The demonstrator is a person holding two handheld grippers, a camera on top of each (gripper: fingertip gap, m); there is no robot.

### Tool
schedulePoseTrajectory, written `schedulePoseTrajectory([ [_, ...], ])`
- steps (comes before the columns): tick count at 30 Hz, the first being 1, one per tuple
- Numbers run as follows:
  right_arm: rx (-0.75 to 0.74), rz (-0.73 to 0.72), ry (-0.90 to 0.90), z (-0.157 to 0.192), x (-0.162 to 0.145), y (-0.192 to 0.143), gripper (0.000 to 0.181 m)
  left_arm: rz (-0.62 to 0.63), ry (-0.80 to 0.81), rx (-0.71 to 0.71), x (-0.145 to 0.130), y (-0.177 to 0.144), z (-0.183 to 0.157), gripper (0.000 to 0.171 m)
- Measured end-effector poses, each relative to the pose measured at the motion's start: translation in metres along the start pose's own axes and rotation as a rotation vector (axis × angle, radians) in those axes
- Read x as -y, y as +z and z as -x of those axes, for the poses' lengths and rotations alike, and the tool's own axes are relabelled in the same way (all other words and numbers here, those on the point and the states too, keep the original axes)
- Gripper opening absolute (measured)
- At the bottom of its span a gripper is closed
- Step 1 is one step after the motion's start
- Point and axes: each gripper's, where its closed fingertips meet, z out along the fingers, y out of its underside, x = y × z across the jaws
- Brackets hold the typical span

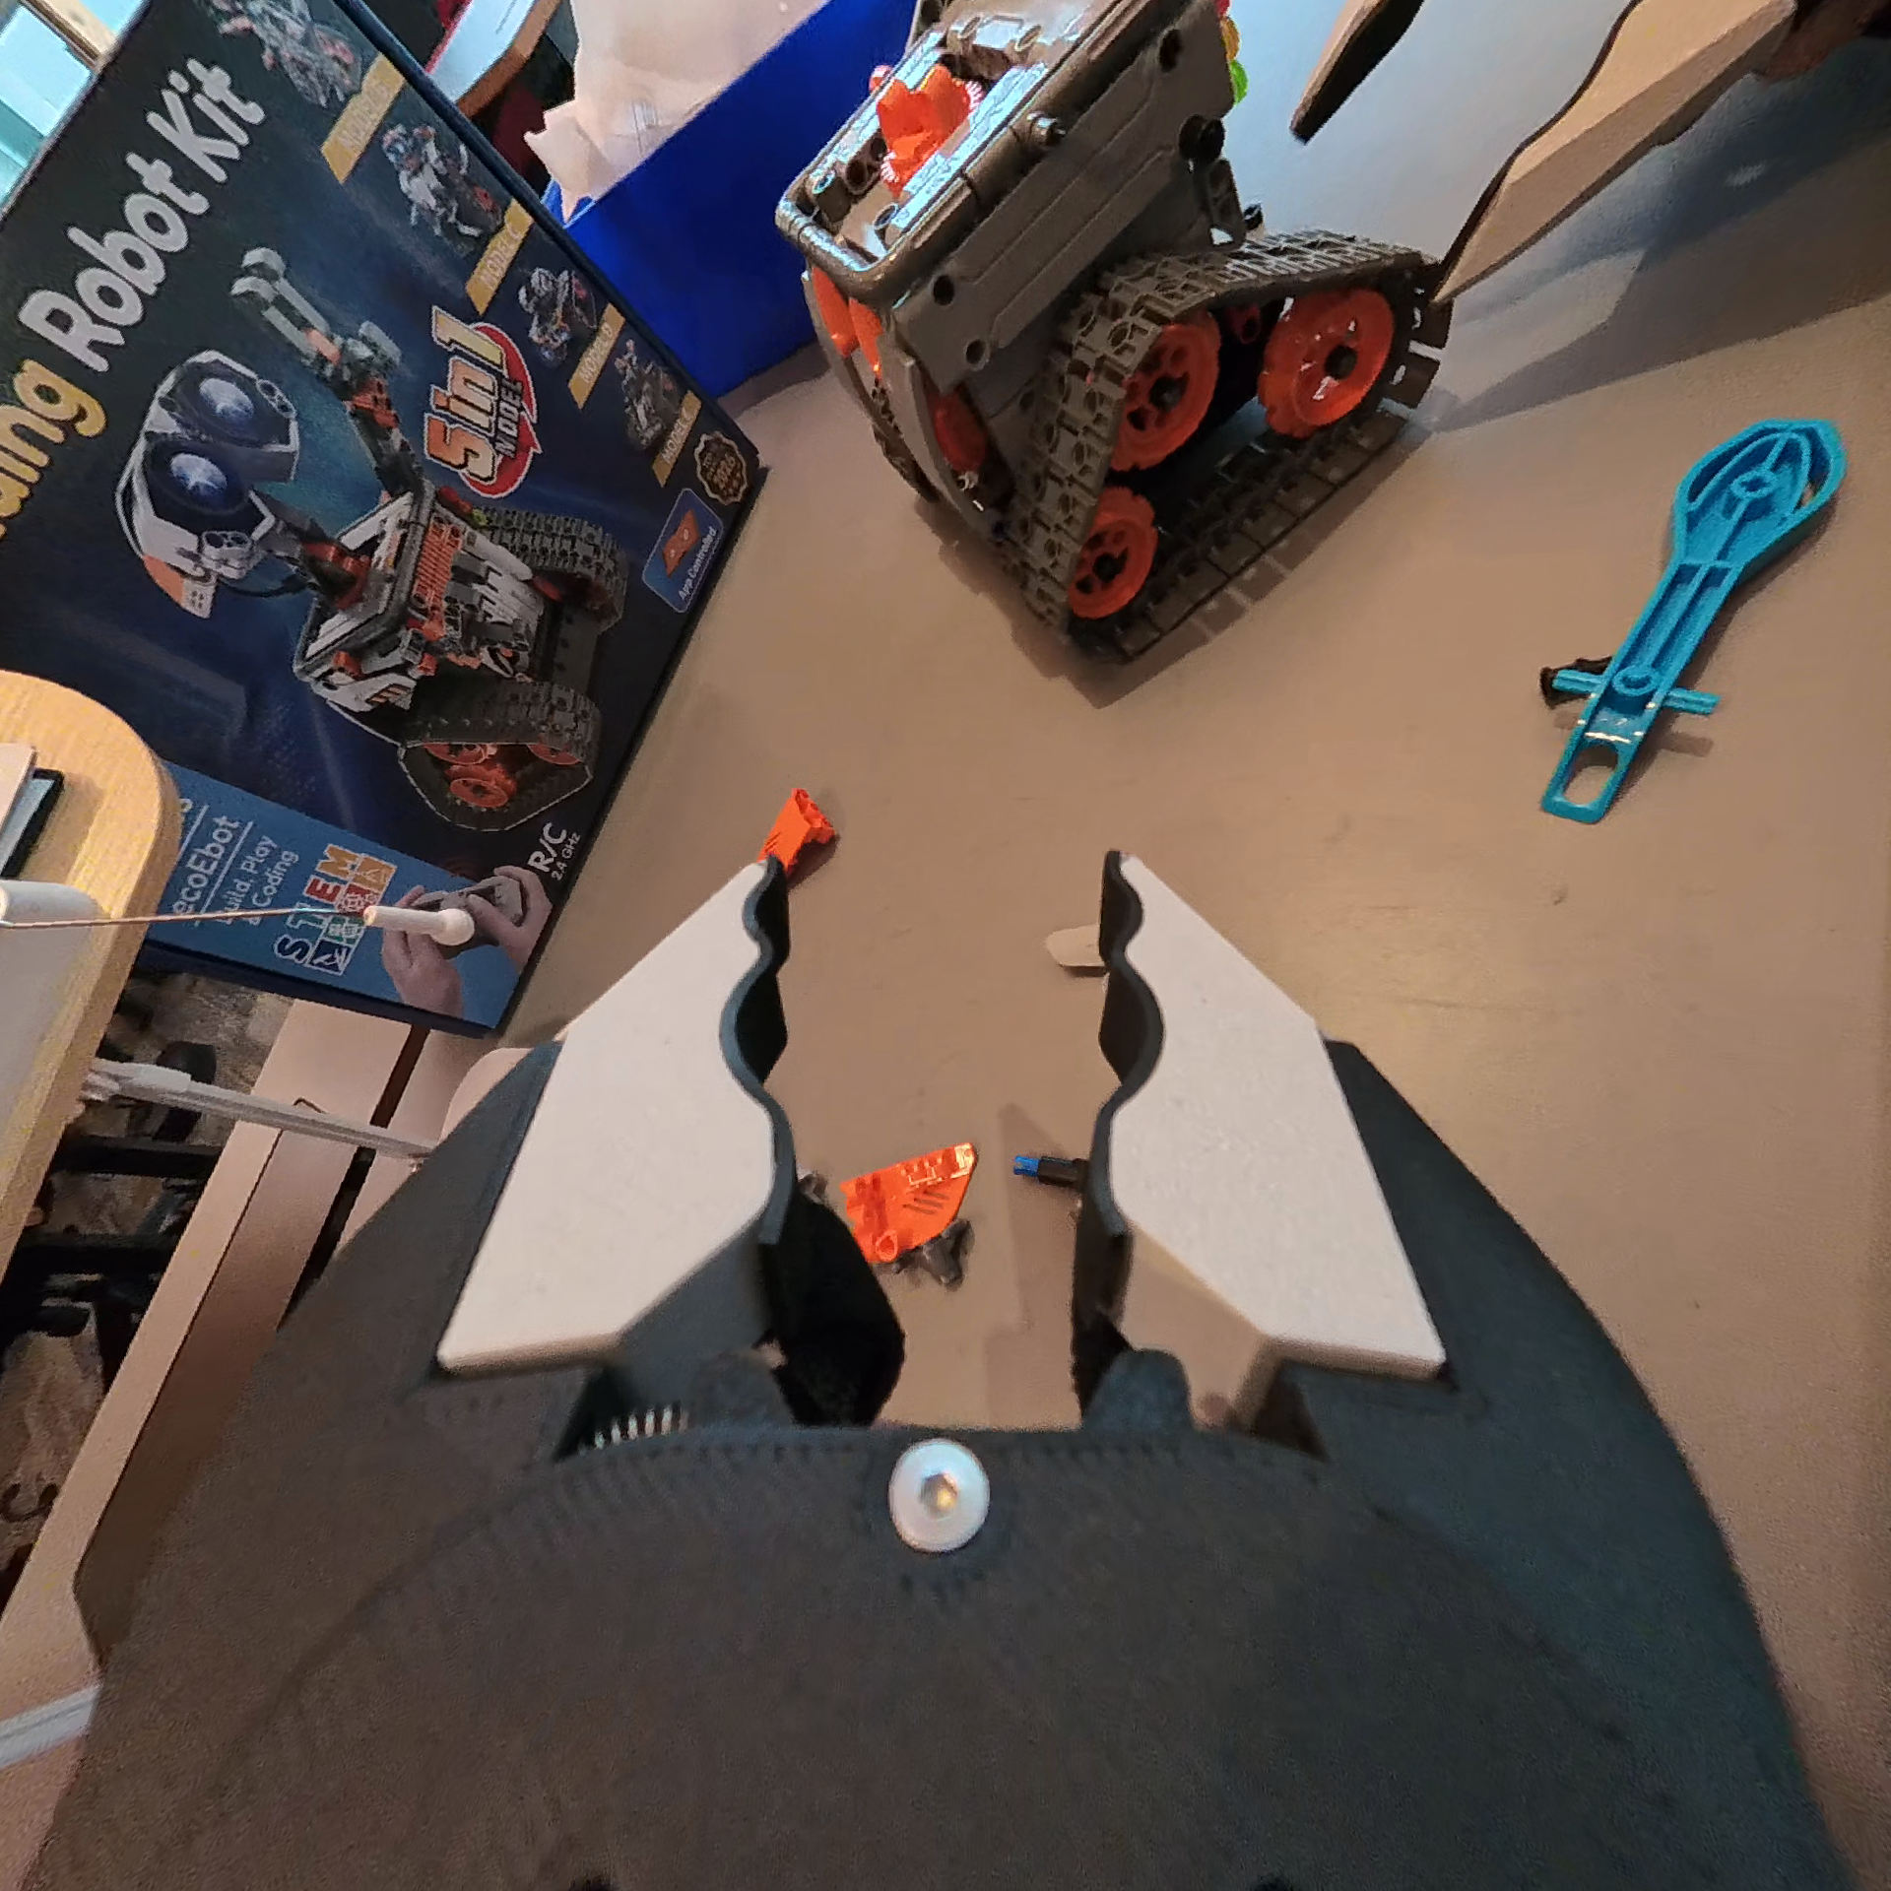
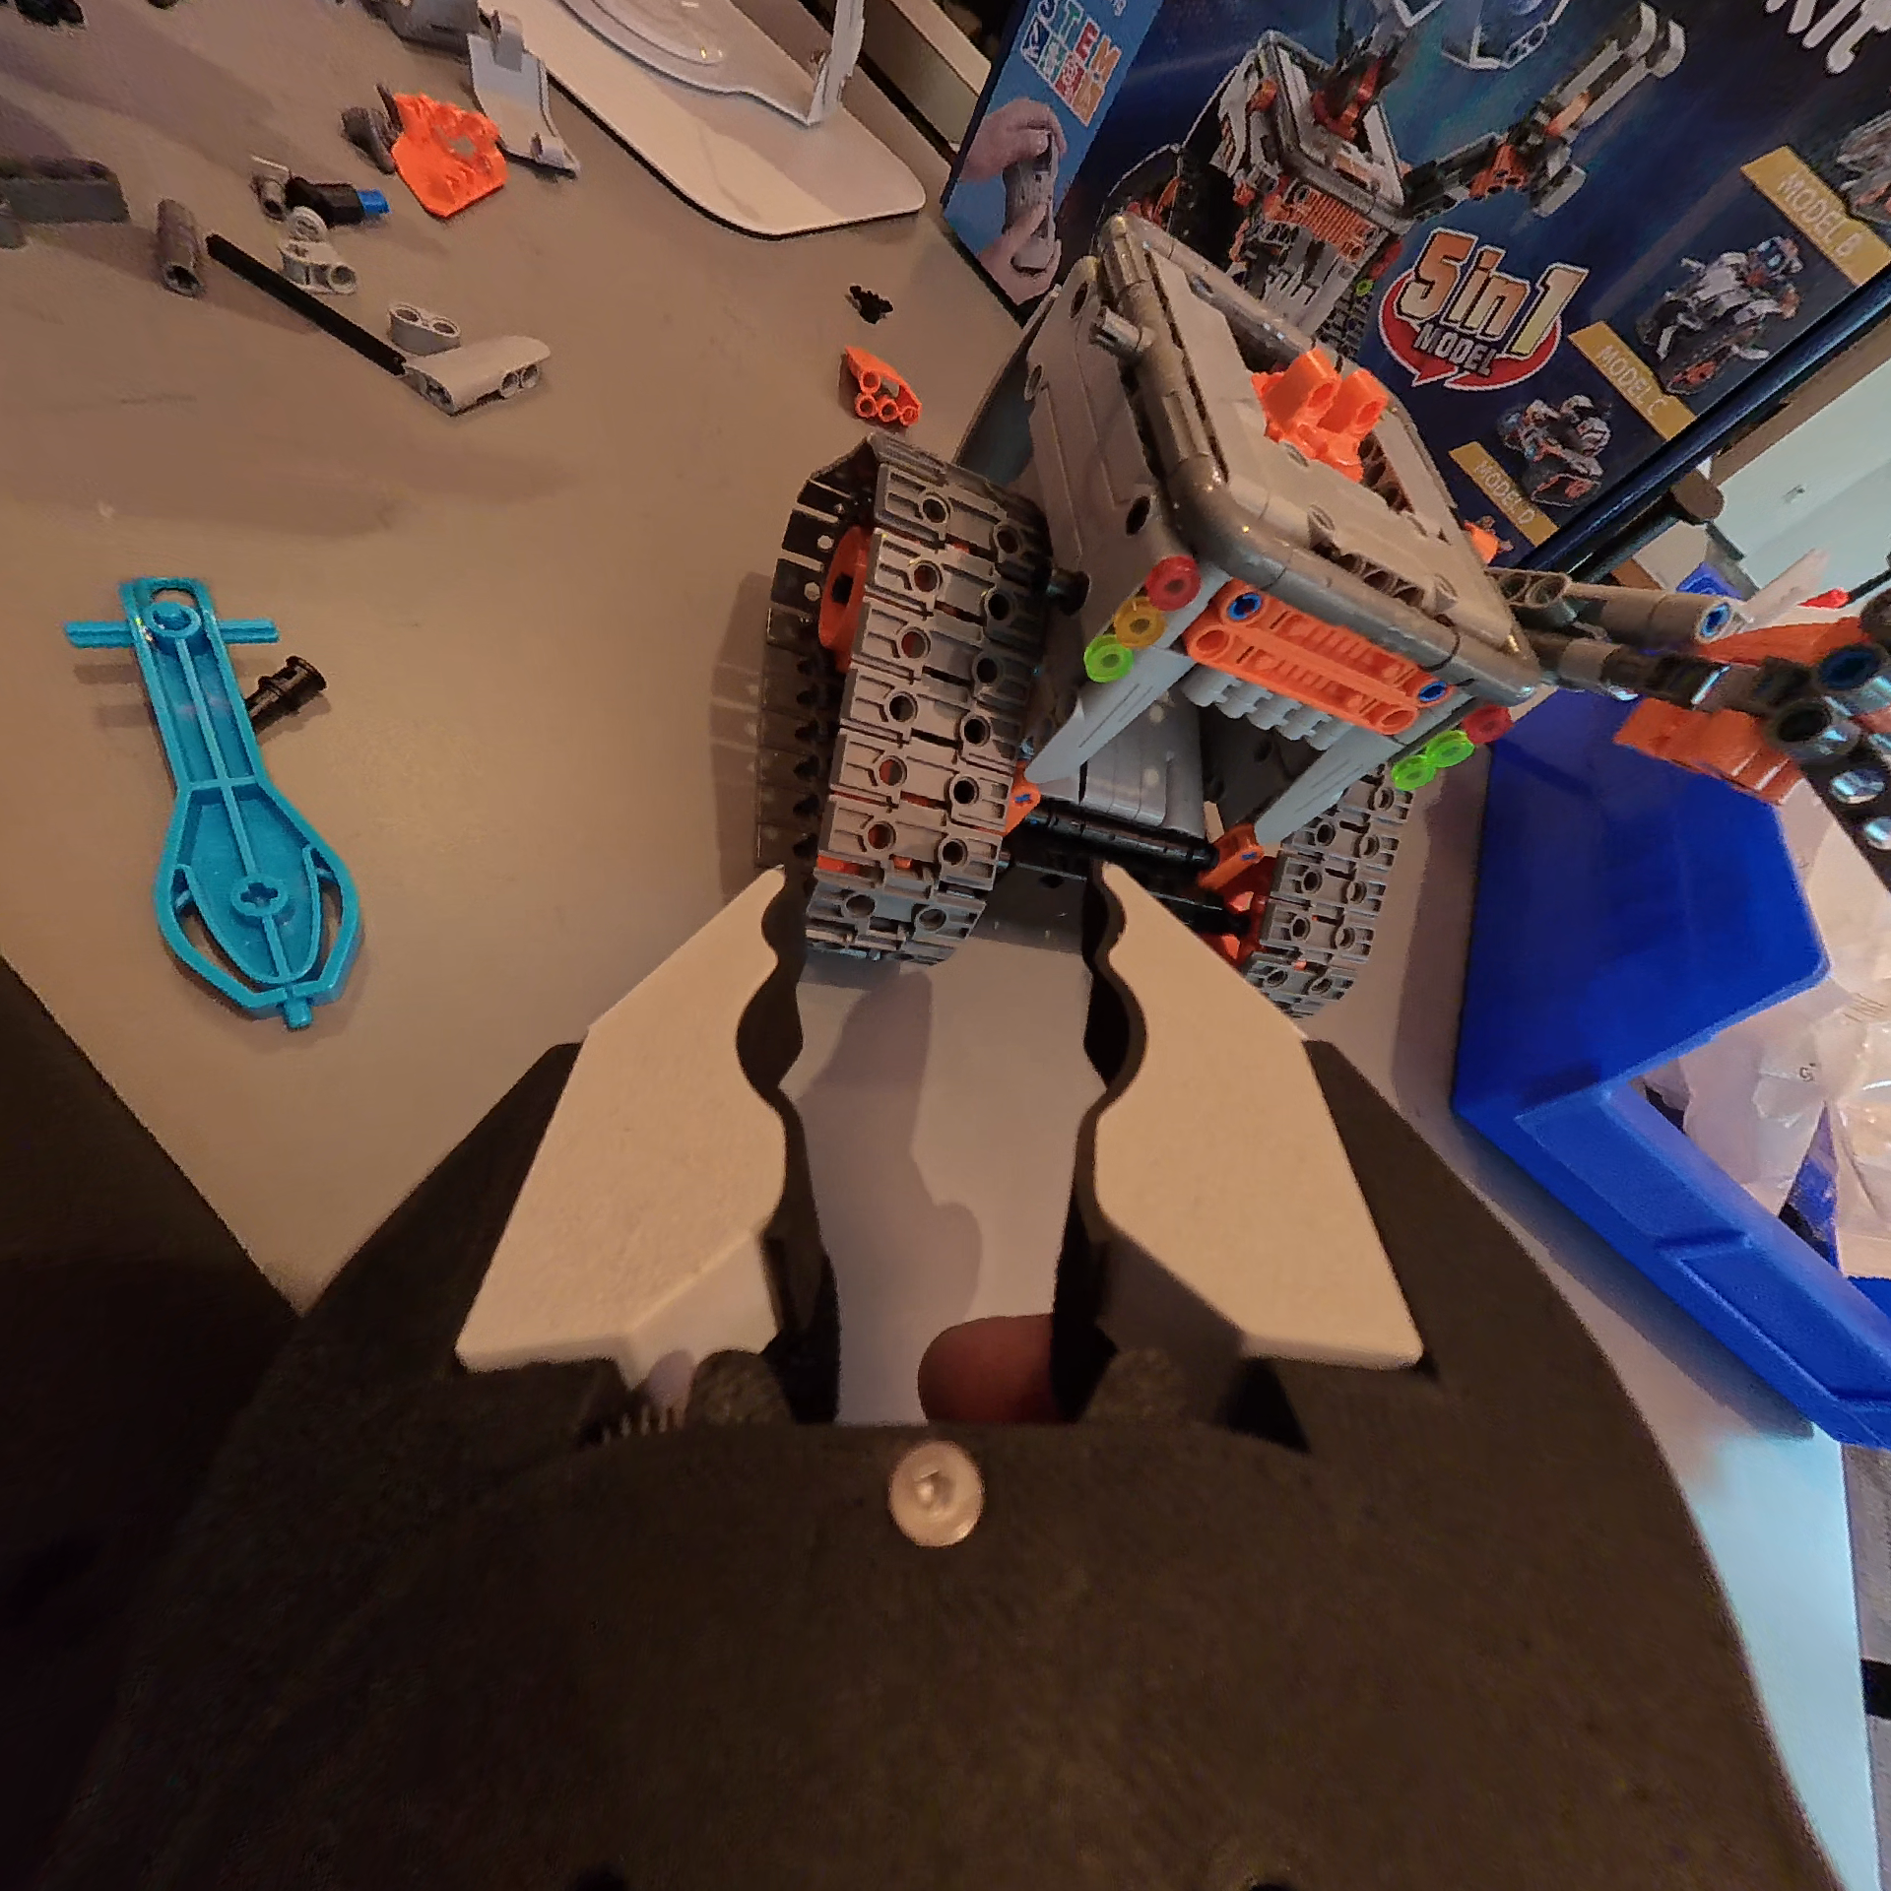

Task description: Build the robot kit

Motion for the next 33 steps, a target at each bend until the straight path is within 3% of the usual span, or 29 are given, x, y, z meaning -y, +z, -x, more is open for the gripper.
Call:
schedulePoseTrajectory([
  [16,-0.036,-0.123,-0.006,-0.005,0.023,-0.016,0.041,-0.024,-0.017,0.078,0.005,-0.022,0.025,0.057],
  [19,-0.016,-0.123,0.032,-0.007,0.029,-0.014,0.053,-0.037,-0.038,0.089,0.007,-0.028,0.03,0.057],
  [22,-0.054,-0.147,-0.065,-0.014,0.048,-0.013,0.06,-0.029,-0.069,0.07,0.004,-0.028,0.029,0.057],
  [27,-0.042,-0.101,-0.175,-0.026,0.062,0.004,0.078,-0.001,-0.066,0.063,-0.003,-0.027,0.029,0.058],
  [30,-0.065,-0.056,-0.231,-0.029,0.056,0.02,0.07,0.012,-0.063,0.075,-0.007,-0.032,0.034,0.058],
  [33,-0.088,-0.117,-0.197,-0.029,0.065,0.031,0.063,0.007,-0.083,0.118,-0.008,-0.042,0.048,0.058],
])
